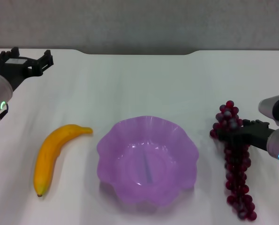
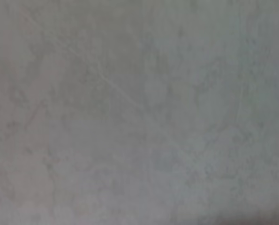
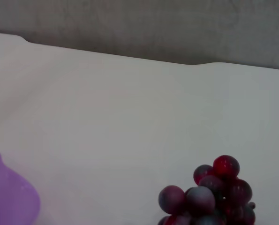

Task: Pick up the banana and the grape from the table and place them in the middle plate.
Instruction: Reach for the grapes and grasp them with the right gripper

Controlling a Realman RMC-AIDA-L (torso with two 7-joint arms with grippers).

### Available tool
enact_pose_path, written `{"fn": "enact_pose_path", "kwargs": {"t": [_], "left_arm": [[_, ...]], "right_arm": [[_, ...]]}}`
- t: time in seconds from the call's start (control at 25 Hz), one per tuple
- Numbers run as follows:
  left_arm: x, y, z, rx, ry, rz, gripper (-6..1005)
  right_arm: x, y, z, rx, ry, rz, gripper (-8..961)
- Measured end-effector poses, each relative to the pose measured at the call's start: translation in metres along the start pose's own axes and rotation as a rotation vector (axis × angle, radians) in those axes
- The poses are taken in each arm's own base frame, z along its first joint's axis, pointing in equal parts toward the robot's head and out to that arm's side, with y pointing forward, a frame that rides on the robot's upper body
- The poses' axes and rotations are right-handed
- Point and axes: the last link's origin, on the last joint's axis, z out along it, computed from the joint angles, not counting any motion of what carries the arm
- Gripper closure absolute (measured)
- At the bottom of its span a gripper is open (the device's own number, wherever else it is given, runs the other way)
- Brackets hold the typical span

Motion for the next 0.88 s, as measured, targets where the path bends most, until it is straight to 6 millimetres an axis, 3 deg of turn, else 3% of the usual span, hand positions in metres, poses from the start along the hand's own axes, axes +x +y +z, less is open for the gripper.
{"fn": "enact_pose_path", "kwargs": {"t": [0.68, 0.88], "left_arm": [[0.001, 0.004, 0.001, -0.009, -0.002, -0.004, 119], [-0.003, 0.002, 0.0, 0.001, -0.017, -0.003, 119]], "right_arm": [[0.003, 0.027, 0.012, -0.023, -0.01, -0.072, 123], [0.012, 0.032, 0.011, -0.038, 0.008, -0.05, 141]]}}
